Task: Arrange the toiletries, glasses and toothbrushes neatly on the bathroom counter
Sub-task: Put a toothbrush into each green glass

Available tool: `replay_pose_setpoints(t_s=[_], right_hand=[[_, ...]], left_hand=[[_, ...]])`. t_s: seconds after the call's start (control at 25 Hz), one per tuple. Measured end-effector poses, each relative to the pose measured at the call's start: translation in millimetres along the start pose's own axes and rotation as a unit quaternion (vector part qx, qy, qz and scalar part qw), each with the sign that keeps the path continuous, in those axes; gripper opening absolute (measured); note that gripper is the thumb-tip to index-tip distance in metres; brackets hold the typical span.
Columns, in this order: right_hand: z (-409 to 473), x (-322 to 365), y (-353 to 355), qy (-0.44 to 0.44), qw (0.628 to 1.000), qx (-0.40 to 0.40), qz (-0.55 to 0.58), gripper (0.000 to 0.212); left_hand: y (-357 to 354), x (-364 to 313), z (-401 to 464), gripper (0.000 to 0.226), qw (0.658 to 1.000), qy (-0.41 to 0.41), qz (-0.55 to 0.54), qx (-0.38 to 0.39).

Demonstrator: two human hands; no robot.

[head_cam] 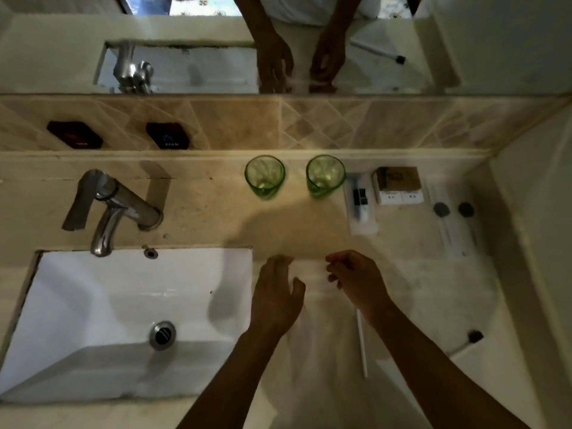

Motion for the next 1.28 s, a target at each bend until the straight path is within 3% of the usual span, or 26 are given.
replay_pose_setpoints(t_s=[0.08, 0.24, 0.36, 0.48, 0.64, 0.8, 0.96, 1.08, 1.16, 1.28], right_hand=[[-18.1, -20.9, 34.9, 0.013, 0.997, -0.033, -0.069, 0.02], [-59.8, -55.0, 116.5, 0.026, 0.973, -0.12, -0.197, 0.008], [-86.9, -83.4, 181.2, -0.022, 0.953, -0.229, -0.196, 0.029], [-104.7, -107.0, 220.7, -0.069, 0.933, -0.288, -0.204, 0.045], [-100.7, -115.5, 223.3, -0.098, 0.936, -0.264, -0.211, 0.048], [-91.0, -121.3, 213.9, -0.101, 0.937, -0.28, -0.184, 0.037], [-83.9, -112.1, 194.5, -0.065, 0.962, -0.227, -0.139, 0.026], [-70.4, -90.8, 167.5, -0.05, 0.979, -0.187, -0.061, 0.017], [-47.0, -61.2, 141.4, -0.023, 0.987, -0.16, 0.005, 0.013], [-3.2, 4.9, 99.5, 0.031, 0.99, -0.11, 0.086, 0.015]], left_hand=[[-22.3, -2.8, -16.3, 0.052, 0.989, -0.075, 0.124, 0.019], [-48.1, -8.9, -30.8, 0.061, 0.965, -0.096, 0.225, 0.091], [-59.1, -0.3, -33.0, 0.072, 0.945, -0.12, 0.286, 0.106], [-57.5, 2.7, -29.4, 0.07, 0.94, -0.117, 0.293, 0.127], [-50.5, -4.4, -26.3, 0.066, 0.949, -0.099, 0.265, 0.138], [-44.6, -6.5, -24.0, 0.065, 0.954, -0.083, 0.248, 0.148], [-33.9, -14.3, -20.3, 0.054, 0.967, -0.065, 0.226, 0.095], [-16.2, -20.0, -1.5, 0.045, 0.988, -0.037, 0.152, 0.01], [-5.6, -18.1, 30.2, 0.053, 0.986, -0.037, 0.155, -0.037], [-9.2, -8.6, 73.9, 0.067, 0.973, -0.052, 0.22, -0.047]])
Point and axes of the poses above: each hand's wrist, its own z-axis towards the middle knuckle, its own y-axis out of the back of the hand, x = y × z, the point moved 5 cm from there along z, towards the middle knuckle, and after that the axes turned 11 degrees about z, right-handed, at the moved point
